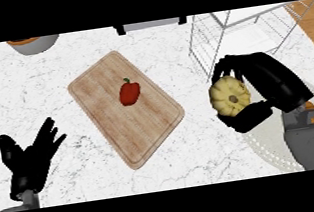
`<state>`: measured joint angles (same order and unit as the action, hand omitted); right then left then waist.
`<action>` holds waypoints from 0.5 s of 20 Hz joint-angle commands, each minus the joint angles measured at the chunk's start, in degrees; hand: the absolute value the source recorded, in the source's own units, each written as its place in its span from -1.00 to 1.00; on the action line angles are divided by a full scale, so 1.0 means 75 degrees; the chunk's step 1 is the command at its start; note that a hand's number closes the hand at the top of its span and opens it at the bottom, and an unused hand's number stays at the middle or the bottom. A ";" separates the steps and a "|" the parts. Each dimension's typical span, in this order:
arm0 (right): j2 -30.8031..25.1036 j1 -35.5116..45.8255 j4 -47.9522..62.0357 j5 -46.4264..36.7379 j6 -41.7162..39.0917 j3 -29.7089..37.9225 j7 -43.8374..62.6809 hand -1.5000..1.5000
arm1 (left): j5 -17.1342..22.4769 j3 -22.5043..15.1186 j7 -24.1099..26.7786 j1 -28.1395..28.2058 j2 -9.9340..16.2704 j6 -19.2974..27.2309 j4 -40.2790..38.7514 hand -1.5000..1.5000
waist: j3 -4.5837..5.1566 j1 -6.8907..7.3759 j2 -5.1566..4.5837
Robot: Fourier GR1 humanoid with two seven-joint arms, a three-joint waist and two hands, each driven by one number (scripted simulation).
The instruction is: Pick the squash from the placemat and place it in the tiered shelf
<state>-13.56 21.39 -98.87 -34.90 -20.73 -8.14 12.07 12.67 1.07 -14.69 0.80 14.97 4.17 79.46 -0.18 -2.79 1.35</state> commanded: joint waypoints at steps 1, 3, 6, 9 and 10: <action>-0.0500 -0.0155 -0.2193 0.0999 -0.0799 0.1065 0.0829 1.00 | 0.0000 0.0049 0.0027 0.0164 0.0033 -0.0064 -0.0137 0.00 | 0.0035 -0.0062 -0.0037; -0.0604 -0.0249 -0.2982 0.1644 -0.1325 0.1591 0.1549 1.00 | 0.0088 0.0006 -0.0347 -0.0127 0.0073 -0.0142 0.0069 0.00 | 0.0029 0.0026 -0.0070; -0.1049 0.0722 -0.3230 0.2861 -0.2132 0.2818 0.2788 1.00 | -0.0036 -0.0083 -0.0279 0.0087 -0.0068 0.0020 0.0251 0.00 | 0.0032 0.0115 -0.0072; -0.1207 0.1855 -0.3129 0.3506 -0.2215 0.3156 0.4073 1.00 | -0.0105 -0.0124 -0.0293 -0.0230 -0.0050 -0.0150 -0.0032 0.00 | 0.0035 0.0281 -0.0132; -0.1637 0.2236 -0.2330 0.3552 -0.2217 0.3563 0.3785 1.00 | -0.0109 -0.0013 -0.0370 -0.0466 -0.0040 -0.0039 -0.0036 0.00 | 0.0032 0.0331 -0.0156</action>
<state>-21.73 30.73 -118.68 -14.29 -34.78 12.02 34.12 12.07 0.65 -15.95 -0.72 14.64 3.74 79.97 -0.07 -1.28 0.64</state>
